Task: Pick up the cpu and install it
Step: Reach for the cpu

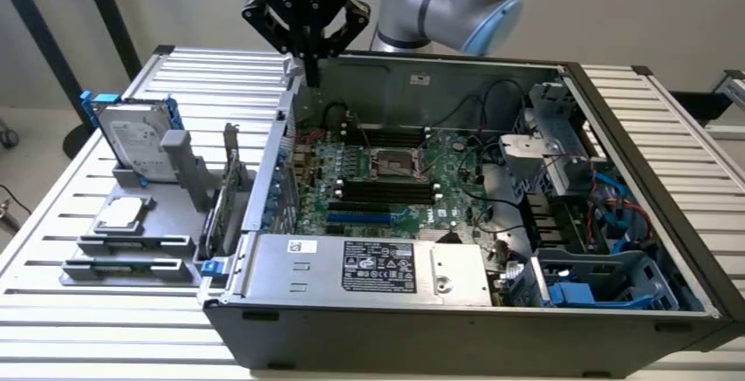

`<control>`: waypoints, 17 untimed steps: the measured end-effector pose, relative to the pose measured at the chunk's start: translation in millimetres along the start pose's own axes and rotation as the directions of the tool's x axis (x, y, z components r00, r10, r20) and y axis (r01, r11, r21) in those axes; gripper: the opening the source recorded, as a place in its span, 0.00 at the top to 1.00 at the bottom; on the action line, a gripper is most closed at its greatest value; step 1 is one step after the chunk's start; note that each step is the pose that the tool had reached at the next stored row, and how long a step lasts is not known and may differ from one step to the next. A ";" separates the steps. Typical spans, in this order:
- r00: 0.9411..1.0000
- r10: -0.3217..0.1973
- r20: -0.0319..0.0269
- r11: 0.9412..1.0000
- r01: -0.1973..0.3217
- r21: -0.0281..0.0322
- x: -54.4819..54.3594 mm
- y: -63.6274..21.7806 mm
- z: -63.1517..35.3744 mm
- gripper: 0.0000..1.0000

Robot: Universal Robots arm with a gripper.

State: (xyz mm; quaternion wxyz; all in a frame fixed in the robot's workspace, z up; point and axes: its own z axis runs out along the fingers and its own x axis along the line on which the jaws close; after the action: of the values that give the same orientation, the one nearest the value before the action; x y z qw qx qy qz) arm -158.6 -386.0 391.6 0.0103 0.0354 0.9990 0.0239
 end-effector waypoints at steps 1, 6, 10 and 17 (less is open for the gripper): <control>1.000 0.000 0.000 1.000 0.000 0.000 4.5 0.4 0.5 0.89; 1.000 0.000 -0.004 1.000 0.000 0.001 27.3 0.3 4.1 0.89; 1.000 0.000 -0.006 1.000 0.000 0.002 45.5 -0.5 7.3 0.89; 1.000 0.000 -0.010 1.000 0.000 0.003 77.4 -2.1 13.1 0.89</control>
State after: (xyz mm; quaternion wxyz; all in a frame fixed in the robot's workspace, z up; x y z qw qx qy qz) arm -235.6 -381.9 377.0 0.0053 0.0354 0.9991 0.0225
